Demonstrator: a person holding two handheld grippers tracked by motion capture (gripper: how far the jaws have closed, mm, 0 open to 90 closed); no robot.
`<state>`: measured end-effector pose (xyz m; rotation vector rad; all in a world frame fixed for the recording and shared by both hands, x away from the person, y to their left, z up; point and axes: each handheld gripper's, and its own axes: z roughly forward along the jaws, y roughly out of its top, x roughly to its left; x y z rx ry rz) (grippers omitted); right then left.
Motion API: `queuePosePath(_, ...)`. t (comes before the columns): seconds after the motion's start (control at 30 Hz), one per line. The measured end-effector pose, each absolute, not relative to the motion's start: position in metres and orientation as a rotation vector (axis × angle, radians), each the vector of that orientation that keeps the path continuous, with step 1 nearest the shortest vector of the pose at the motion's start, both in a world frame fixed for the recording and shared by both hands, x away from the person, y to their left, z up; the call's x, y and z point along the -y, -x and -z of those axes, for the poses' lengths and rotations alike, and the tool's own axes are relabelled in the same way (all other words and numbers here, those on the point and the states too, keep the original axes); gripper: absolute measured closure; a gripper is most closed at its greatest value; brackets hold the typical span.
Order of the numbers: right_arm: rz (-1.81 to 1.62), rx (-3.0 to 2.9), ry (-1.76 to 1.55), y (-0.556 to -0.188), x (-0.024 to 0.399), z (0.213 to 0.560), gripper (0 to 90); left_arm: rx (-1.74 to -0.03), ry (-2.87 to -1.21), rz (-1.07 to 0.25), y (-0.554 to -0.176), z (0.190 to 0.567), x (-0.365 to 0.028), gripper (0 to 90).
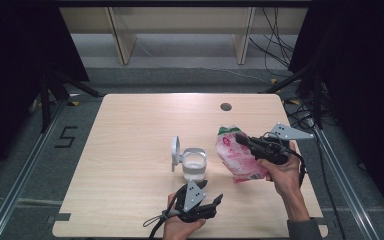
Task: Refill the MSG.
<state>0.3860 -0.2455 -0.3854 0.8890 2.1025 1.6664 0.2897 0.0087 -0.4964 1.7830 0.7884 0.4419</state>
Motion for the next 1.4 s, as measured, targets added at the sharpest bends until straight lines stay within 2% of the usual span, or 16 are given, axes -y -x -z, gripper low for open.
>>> queuePosePath(0.5, -1.602, -2.079, -0.995, -0.358, 0.294, 0.396, 90.0, -0.819, -1.762, -0.475, -0.290, 0.492, -0.026, 34.7)
queuePosePath(0.67, -1.547, -2.059, -0.987, -0.359, 0.309, 0.402, 90.0, -0.798, -1.768, -0.496, -0.292, 0.490, -0.029, 34.7)
queuePosePath(1.4, -1.378, -2.030, -1.065, -0.367, 0.325, 0.416, 90.0, -0.846, -1.739, -0.505, -0.293, 0.488, -0.038, 35.2)
